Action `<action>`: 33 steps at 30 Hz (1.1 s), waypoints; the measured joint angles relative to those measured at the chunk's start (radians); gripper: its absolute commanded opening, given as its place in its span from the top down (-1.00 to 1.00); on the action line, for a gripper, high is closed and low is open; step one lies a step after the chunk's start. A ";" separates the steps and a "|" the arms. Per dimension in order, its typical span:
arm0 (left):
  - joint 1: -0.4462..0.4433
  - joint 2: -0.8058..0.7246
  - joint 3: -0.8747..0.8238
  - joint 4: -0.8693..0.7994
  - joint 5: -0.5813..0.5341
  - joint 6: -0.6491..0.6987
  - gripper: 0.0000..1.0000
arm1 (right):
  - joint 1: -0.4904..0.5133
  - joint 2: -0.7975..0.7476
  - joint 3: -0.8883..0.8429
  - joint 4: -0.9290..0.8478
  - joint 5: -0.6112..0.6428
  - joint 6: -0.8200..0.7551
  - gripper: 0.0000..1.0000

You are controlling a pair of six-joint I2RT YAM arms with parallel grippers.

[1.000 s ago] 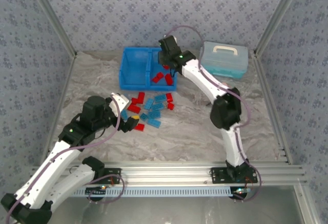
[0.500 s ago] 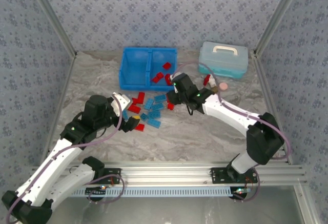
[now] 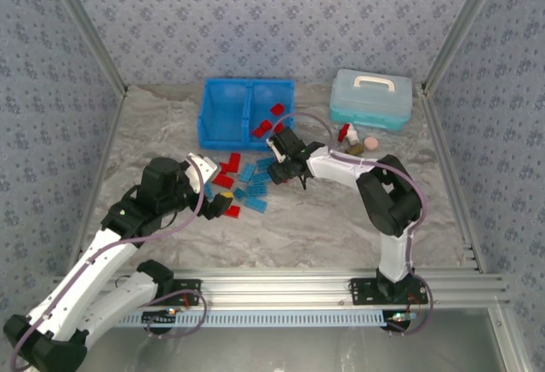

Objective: Sort the legos into containers by color

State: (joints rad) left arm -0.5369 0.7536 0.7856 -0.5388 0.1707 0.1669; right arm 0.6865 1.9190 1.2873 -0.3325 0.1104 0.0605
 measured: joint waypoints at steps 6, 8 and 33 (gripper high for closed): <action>0.000 0.000 0.000 0.000 0.000 0.001 -0.98 | -0.012 0.036 0.005 -0.004 -0.037 0.000 0.06; 0.000 0.000 0.000 -0.002 0.000 0.001 -0.98 | -0.012 0.039 0.005 -0.004 -0.049 0.004 0.17; -0.010 -0.001 0.000 -0.010 -0.003 0.001 -0.98 | -0.008 -0.005 -0.078 0.020 -0.139 0.098 0.39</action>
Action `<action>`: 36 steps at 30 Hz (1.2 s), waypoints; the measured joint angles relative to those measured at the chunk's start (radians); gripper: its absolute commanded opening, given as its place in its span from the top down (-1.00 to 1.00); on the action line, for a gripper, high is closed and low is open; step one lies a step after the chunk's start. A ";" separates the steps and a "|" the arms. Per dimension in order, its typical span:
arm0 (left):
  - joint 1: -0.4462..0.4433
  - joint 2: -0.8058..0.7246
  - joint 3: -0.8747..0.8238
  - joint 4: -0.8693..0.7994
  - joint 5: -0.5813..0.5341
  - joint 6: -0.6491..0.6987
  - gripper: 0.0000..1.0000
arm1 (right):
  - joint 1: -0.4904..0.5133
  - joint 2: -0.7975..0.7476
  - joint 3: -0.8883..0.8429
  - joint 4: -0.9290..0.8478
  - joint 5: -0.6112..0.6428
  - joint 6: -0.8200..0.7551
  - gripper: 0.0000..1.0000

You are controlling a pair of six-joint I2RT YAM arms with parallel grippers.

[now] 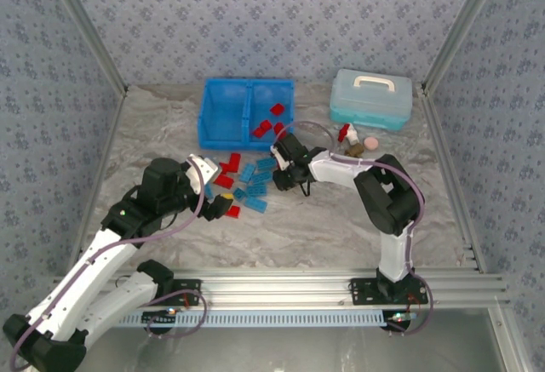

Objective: Sort the legos into containers by color

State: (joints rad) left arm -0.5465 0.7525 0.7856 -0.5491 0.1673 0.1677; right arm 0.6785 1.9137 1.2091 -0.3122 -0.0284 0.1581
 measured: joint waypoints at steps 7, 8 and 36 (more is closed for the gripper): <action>0.000 0.000 0.000 0.000 0.000 0.000 -0.99 | 0.016 -0.124 0.006 -0.013 0.037 0.028 0.45; 0.000 0.000 0.000 0.000 0.000 0.000 -0.99 | 0.019 -0.151 0.018 -0.013 0.046 0.035 0.44; 0.000 -0.030 0.000 0.001 -0.006 0.001 -0.98 | -0.128 0.616 1.214 -0.127 0.144 0.223 0.43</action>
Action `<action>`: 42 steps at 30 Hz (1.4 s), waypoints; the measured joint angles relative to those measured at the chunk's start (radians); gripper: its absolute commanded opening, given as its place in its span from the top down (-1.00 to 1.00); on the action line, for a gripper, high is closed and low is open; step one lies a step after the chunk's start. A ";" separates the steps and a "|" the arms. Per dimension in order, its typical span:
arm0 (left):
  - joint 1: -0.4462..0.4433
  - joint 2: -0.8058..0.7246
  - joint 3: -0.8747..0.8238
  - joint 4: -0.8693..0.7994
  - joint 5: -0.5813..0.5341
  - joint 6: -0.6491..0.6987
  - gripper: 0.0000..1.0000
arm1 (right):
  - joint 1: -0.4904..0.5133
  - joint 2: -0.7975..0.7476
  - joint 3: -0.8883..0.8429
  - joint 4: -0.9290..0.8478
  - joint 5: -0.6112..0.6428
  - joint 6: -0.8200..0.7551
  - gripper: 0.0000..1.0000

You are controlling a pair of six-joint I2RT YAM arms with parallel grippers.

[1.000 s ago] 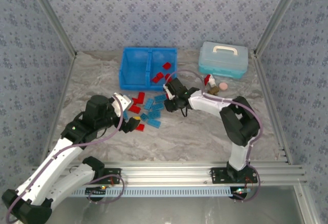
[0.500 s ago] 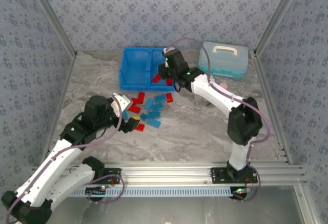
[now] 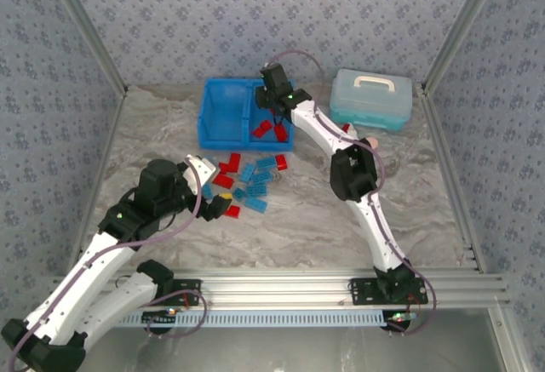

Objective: Sort the legos into containers by color

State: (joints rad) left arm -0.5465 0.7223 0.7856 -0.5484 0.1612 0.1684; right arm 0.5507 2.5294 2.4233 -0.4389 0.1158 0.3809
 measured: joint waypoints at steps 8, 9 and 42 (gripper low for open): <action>0.000 -0.003 0.000 0.000 0.006 0.000 -0.99 | -0.005 0.092 0.091 -0.052 -0.011 0.009 0.30; 0.000 -0.003 0.000 0.000 0.007 0.000 -0.99 | -0.005 0.092 0.091 -0.060 -0.019 0.009 0.26; 0.000 0.019 0.000 0.000 0.010 0.000 -0.98 | 0.149 -0.954 -1.301 0.173 0.060 -0.052 0.02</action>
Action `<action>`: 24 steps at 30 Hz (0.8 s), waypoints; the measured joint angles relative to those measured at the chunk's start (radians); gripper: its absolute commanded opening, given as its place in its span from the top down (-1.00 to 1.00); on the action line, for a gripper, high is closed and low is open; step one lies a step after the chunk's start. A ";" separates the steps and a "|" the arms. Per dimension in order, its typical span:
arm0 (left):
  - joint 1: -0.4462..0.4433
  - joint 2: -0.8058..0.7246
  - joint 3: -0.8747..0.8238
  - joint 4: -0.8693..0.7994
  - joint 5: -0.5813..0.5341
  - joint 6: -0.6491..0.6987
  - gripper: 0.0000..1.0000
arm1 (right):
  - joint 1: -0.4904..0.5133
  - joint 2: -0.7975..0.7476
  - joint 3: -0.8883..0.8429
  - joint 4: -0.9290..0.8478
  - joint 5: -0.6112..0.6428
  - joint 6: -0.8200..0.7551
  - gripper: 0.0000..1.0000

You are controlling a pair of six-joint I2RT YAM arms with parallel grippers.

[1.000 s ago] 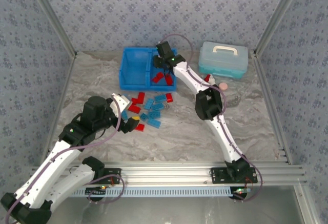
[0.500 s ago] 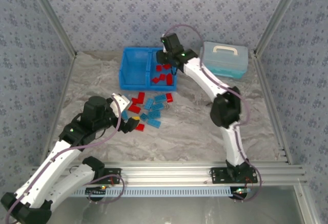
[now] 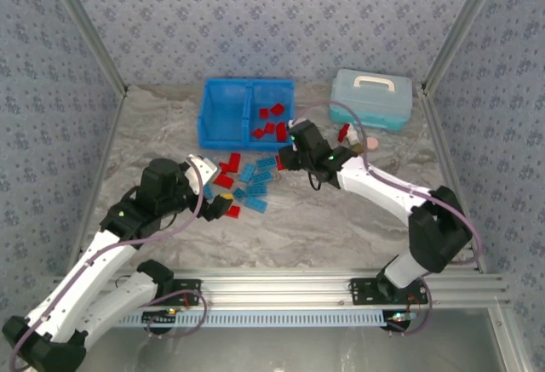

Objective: Sort the legos into containers by color

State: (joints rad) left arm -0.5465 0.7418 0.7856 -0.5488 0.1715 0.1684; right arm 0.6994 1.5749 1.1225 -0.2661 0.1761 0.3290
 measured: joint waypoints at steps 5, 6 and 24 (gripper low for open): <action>0.000 0.000 0.000 0.000 0.000 0.000 -0.98 | 0.000 0.137 0.014 0.002 -0.012 -0.001 -0.01; 0.000 0.000 0.000 0.000 0.000 0.000 -0.98 | 0.000 0.167 0.023 0.008 -0.016 -0.001 0.00; 0.000 0.000 0.000 0.000 -0.001 0.000 -0.98 | -0.038 0.371 0.111 0.085 -0.068 -0.005 -0.12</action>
State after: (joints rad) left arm -0.5465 0.7418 0.7856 -0.5491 0.1707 0.1684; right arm 0.6613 1.9461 1.2339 -0.1814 0.1081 0.3244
